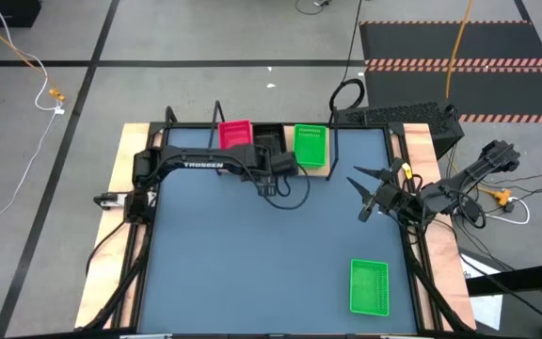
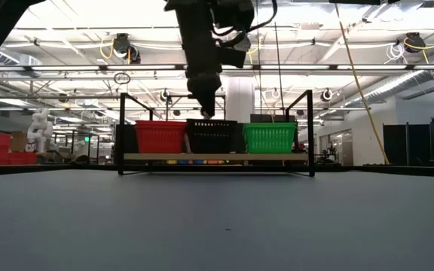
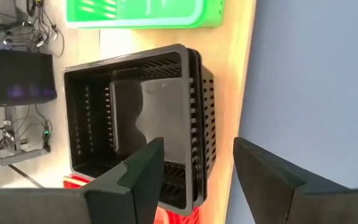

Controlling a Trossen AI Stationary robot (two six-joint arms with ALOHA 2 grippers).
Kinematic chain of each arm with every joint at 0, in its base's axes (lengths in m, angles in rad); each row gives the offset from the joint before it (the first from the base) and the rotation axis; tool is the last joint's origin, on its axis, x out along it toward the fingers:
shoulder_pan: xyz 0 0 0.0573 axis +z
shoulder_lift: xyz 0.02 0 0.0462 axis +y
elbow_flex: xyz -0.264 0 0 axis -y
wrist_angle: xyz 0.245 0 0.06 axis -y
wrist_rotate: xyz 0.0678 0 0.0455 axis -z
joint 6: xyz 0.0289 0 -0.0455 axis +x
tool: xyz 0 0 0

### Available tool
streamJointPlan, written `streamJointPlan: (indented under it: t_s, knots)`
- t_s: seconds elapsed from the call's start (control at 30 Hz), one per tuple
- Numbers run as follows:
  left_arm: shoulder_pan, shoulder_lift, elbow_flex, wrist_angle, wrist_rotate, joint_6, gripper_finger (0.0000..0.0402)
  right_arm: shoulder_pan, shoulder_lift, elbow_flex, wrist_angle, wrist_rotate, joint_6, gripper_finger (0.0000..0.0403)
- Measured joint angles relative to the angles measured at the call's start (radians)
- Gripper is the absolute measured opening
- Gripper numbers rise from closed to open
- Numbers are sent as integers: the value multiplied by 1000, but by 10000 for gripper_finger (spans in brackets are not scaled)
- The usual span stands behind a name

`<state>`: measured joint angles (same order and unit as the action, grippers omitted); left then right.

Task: Stack baskets on shelf by color
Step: Stack the green basket on the stacked green baskets on the shelf

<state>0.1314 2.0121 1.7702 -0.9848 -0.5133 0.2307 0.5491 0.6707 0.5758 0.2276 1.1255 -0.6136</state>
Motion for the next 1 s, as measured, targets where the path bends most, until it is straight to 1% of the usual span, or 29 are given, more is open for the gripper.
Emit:
streamJointPlan:
  t_s: [0.13, 0.2, 0.23, 0.27, 0.4, 0.47, 0.6, 0.73, 0.8, 0.9, 0.97, 1.0]
  knots:
    - [3, 0, 0, 12, -1, -29, 196, 0, 0, 0, 0, 0, 0, 141]
    - [-4, 0, 0, 53, 2, -49, 195, 0, 0, 0, 0, 0, 0, 141]
    - [-10, 0, 0, 90, 24, -55, 195, 0, 0, 0, 0, 0, 0, 141]
    - [-16, 0, 0, 134, 69, -56, 195, 0, 0, 0, 0, 0, 2, 141]
    - [-57, 2, 0, 324, 320, -17, 195, 1, 0, 0, 8, 0, 15, 141]
    - [-92, 8, 0, 434, 404, 25, 195, 8, 0, 0, 8, 0, 15, 141]
    - [-174, 55, 0, 689, 484, 138, 195, 25, 0, 0, 22, 0, 3, 141]
    - [-238, 147, 0, 936, 578, 194, 195, 35, 0, 0, 45, 0, -1, 141]
    - [-260, 201, 0, 1073, 621, 197, 195, 40, -1, 0, 45, 4, -1, 141]
    - [-290, 281, 0, 1268, 652, 150, 195, 43, 0, 0, 41, 50, 2, 141]
    - [-309, 336, 15, 1351, 652, 116, 195, 43, 0, 0, 36, 101, 14, 141]
    - [-319, 362, 32, 1355, 652, 110, 195, 43, 0, 0, 36, 126, 26, 141]
